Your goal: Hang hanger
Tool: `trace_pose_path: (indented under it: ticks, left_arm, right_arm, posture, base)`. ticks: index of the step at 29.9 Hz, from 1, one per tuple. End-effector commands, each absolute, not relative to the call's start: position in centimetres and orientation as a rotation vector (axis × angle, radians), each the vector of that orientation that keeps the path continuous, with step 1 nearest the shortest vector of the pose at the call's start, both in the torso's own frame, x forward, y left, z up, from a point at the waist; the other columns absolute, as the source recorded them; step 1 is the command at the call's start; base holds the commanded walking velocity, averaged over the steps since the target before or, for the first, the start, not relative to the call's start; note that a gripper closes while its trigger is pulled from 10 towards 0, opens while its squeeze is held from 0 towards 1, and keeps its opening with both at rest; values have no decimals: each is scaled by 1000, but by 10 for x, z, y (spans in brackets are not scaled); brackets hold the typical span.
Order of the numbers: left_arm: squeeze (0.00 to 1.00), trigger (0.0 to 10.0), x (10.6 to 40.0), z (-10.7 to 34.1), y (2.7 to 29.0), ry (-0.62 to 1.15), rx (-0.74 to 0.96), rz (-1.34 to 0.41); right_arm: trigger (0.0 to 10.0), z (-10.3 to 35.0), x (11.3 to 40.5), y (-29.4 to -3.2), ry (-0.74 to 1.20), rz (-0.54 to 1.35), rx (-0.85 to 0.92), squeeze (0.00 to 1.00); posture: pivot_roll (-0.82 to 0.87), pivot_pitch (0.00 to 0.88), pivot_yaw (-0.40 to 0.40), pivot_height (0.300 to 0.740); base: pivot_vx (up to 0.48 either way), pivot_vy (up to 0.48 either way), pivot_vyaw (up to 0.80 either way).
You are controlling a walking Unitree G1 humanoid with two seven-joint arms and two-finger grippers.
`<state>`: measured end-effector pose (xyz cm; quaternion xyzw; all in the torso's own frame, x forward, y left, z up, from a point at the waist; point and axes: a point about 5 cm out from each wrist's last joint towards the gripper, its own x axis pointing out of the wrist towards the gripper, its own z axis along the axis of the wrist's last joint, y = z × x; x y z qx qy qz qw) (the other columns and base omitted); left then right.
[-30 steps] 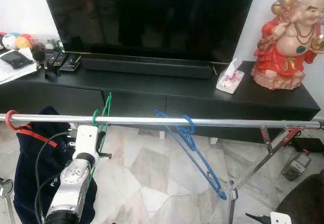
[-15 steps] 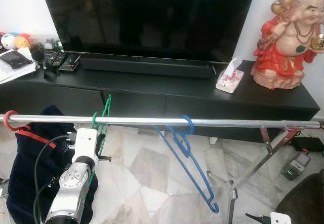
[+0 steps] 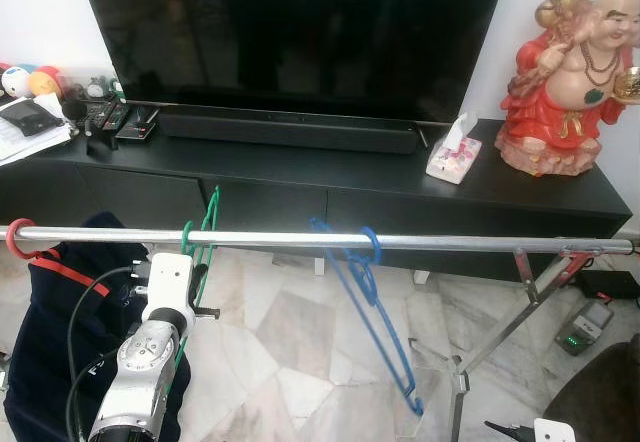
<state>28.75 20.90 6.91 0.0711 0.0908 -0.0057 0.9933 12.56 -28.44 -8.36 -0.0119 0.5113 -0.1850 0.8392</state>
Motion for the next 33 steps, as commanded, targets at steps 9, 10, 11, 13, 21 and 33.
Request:
trace_pose_path:
  ticks: [9, 10, 11, 13, 21, 33]
  left_arm:
    - [1000, 10000, 274, 82, 191, 90, 124, -62]
    - [1000, 10000, 274, 82, 191, 89, 124, -63]
    - [1000, 10000, 274, 83, 190, 85, 125, -64]
    - [1000, 10000, 274, 84, 190, 82, 127, -66]
    - [1000, 10000, 271, 87, 186, 79, 132, -76]
    - [1000, 10000, 265, 98, 185, 36, 130, -65]
  right_arm:
    - [10000, -83, 124, -286, 1084, -399, -16, 0]
    - [10000, -83, 124, -286, 1084, -399, -17, 0]
    - [10000, -83, 124, -286, 1084, -399, -16, 0]
    - [10000, -83, 124, -286, 1084, -399, -17, 0]
    - [10000, -83, 124, -286, 1085, -397, -17, 0]
    - [10000, -84, 124, -286, 1084, -399, -16, 0]
  posture:
    - [-11, 0, -26, 740]
    - [-11, 0, -26, 740]
    - [-11, 0, -26, 740]
    - [-12, 0, -26, 740]
    - [-10, 0, -28, 740]
    - [-10, 0, -25, 740]
  base:
    - [0, 0, 0]
    - [0, 0, 0]
    - [0, 0, 0]
    - [0, 0, 0]
    - [0, 0, 0]
    - [0, 0, 0]
